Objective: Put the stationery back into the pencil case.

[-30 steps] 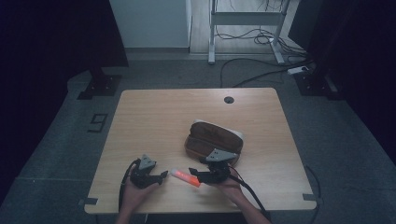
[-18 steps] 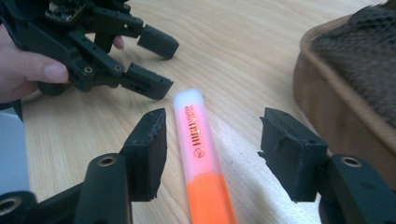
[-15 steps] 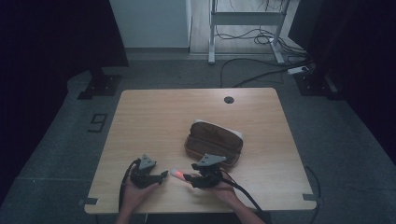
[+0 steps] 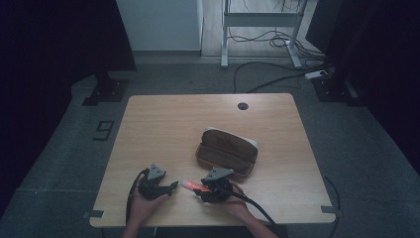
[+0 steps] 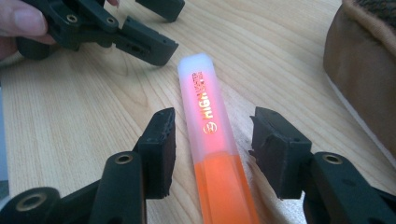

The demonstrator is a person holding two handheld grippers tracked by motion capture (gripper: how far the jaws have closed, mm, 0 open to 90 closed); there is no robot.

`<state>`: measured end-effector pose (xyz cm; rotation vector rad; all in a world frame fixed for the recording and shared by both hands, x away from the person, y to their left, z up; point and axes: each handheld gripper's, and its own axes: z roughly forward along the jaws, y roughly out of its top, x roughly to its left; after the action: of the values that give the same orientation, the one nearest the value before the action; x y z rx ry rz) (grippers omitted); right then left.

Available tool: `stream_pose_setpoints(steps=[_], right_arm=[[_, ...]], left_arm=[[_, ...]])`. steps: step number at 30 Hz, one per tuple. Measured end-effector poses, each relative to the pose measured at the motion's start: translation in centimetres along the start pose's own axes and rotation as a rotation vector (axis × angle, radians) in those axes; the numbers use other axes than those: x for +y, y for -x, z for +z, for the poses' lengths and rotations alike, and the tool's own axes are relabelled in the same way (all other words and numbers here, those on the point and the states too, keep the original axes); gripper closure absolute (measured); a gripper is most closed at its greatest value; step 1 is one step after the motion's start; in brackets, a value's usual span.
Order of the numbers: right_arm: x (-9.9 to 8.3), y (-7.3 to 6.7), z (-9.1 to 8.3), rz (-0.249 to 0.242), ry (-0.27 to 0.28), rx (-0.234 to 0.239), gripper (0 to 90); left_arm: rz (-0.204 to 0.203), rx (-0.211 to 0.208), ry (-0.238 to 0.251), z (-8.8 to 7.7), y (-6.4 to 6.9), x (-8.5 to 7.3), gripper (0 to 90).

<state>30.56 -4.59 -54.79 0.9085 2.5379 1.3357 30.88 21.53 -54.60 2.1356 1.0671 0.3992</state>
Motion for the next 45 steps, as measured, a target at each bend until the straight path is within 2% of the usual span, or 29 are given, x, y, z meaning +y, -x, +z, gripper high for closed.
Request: stream_pose_setpoints(steps=[11, 16, 22, 29, 37, 45], right_arm=[[-0.3, -0.2, 0.3, -0.012, -0.02, -0.006, 53.9], [-0.4, -0.3, 0.2, -0.023, -0.022, -0.032, 59.8], [-0.4, -0.5, 0.2, -0.063, -0.027, -0.067, 65.0], [-0.4, -0.3, 0.0, -0.05, -0.027, -0.05, 65.5], [0.2, 0.2, -1.1, -0.026, 0.016, -0.038, 65.6], [1.0, 0.8, -3.0, -0.014, 0.082, -0.034, 65.6]], left_arm=[[-0.003, -0.002, 0.001, 0.0, -0.1, 0.0, 31.8], [0.002, 0.0, 0.0, 0.0, 0.0, 0.0, 31.8], [0.0, -0.001, 0.0, 0.0, 0.0, 0.0, 31.8], [0.0, -0.002, 0.001, 0.0, 0.0, 0.0, 31.7], [-0.002, -0.004, 0.0, 0.0, -0.1, 0.0, 31.7], [-0.007, -0.006, 0.002, 0.0, -0.1, 0.0, 31.7]])
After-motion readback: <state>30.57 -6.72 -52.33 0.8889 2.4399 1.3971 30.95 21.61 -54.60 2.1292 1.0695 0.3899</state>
